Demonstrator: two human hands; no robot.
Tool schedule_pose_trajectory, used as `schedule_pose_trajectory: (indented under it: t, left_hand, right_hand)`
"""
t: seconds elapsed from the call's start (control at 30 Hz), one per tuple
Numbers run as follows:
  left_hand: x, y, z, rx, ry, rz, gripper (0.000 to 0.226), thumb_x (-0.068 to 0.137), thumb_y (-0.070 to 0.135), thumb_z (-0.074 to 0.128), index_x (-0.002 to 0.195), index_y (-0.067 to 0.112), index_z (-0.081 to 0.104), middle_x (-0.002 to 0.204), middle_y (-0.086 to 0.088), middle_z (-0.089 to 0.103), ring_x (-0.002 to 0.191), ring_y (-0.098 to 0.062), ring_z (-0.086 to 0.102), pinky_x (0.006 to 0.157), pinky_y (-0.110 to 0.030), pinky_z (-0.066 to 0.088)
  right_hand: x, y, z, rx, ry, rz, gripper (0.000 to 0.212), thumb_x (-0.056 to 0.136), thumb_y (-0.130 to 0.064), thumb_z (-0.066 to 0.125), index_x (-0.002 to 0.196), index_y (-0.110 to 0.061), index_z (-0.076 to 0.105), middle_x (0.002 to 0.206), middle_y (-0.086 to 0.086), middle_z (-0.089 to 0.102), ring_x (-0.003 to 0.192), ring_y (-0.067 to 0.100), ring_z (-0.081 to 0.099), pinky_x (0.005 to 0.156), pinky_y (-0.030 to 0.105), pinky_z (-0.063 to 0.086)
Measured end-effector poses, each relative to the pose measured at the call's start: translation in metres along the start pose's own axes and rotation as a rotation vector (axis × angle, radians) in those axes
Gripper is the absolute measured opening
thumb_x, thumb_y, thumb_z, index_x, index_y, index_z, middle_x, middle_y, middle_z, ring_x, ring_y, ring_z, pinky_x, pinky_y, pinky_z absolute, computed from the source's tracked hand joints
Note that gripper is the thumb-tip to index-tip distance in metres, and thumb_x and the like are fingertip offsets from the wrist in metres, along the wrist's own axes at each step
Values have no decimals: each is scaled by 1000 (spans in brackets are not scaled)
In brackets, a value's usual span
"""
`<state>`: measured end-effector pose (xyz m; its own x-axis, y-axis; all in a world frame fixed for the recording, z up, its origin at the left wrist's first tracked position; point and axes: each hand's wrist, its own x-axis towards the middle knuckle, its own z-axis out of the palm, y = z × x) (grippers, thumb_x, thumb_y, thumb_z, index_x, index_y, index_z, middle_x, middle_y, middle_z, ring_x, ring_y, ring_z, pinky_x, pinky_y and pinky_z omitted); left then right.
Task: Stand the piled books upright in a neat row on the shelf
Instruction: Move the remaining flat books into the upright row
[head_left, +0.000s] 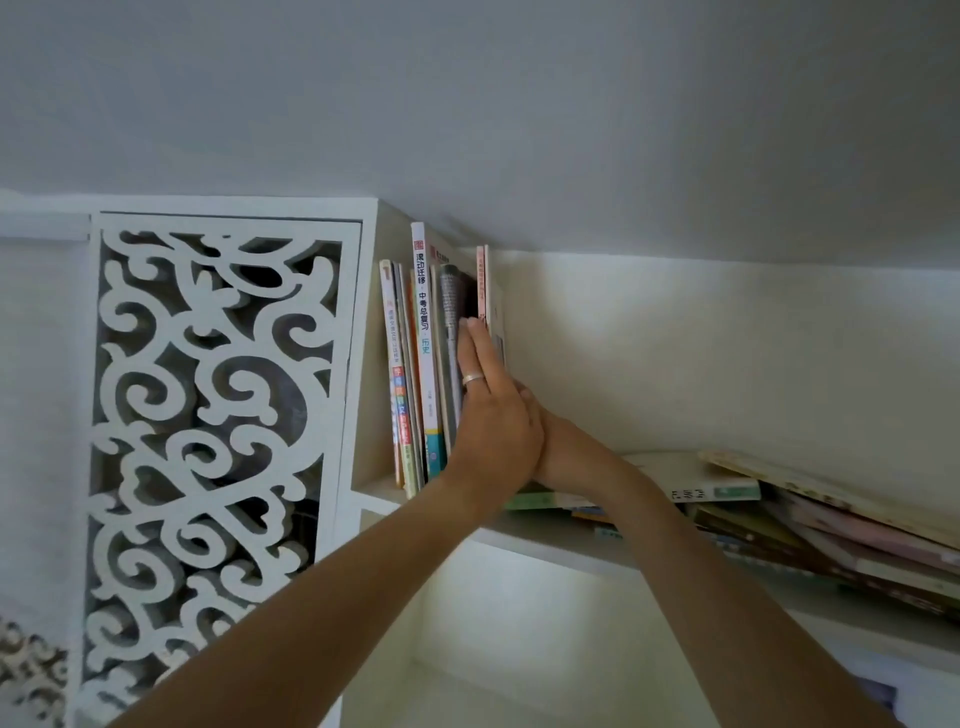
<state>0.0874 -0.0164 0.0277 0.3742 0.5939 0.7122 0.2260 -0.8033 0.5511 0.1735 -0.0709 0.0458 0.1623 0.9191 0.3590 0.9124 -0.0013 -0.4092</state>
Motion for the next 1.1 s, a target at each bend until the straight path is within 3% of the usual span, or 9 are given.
schedule_pose_trajectory:
  t: [0.13,0.2,0.33,0.47,0.6,0.7,0.77,0.93,1.1]
  left_hand:
    - [12,-5,13,478,373,496,72,95,-5,40,162,-2,16,171,-24,0,160,-39,-3,129,-54,12]
    - [20,-16,7,597,364,599,75,91,-5,43,162,3,23,172,-21,5,160,-36,-2,130,-54,9]
    - [29,-47,-7,1077,91,471,58,107,34,32,157,6,35,169,-22,21,159,-41,1,128,-56,-9]
    - [22,-34,2,1255,24,331,61,108,36,35,157,0,34,167,-27,21,158,-46,-2,123,-60,-16]
    - [18,-15,25,945,-120,344,44,101,35,54,137,10,61,160,-23,37,155,-45,19,127,-61,10]
    - [8,0,37,259,-673,307,42,106,39,47,141,18,57,145,-8,54,133,-27,51,113,-42,40]
    - [1,4,43,188,-865,275,58,103,56,47,150,21,45,149,-2,50,129,-23,53,112,-41,43]
    - [8,-4,48,319,-669,453,53,101,44,61,147,21,50,134,-3,56,117,-20,56,104,-35,46]
    - [6,-16,53,198,-513,393,33,108,34,51,136,17,55,127,-7,66,101,-17,62,87,-30,54]
  right_hand:
    - [-14,6,2,-107,-85,157,32,102,-33,59,132,-19,59,128,6,66,99,19,57,85,29,44]
    - [-13,7,6,-156,-74,123,45,95,-43,68,131,-18,59,126,6,69,97,20,62,85,31,48]
    - [-16,7,14,-283,-100,70,87,87,-59,71,157,-31,27,138,2,64,117,25,64,99,42,52]
    - [-29,14,3,-493,-111,166,57,91,-59,64,139,-28,59,134,4,65,115,26,63,97,39,53]
    - [-51,16,-27,-388,-64,220,38,96,-26,59,133,-23,69,128,5,69,108,24,66,93,34,53]
    - [-72,25,-62,-409,353,267,28,97,-15,51,109,-19,76,106,8,73,87,25,68,85,39,59]
    - [-86,35,-88,-509,542,336,21,98,-22,52,106,-19,71,103,6,69,87,25,64,81,39,56]
    - [-113,65,-128,-552,46,696,60,95,-71,46,108,-16,67,105,5,69,93,21,65,78,34,51]
    - [-139,75,-149,-397,-19,662,71,84,-84,34,114,-27,65,120,-4,65,104,18,64,99,40,49]
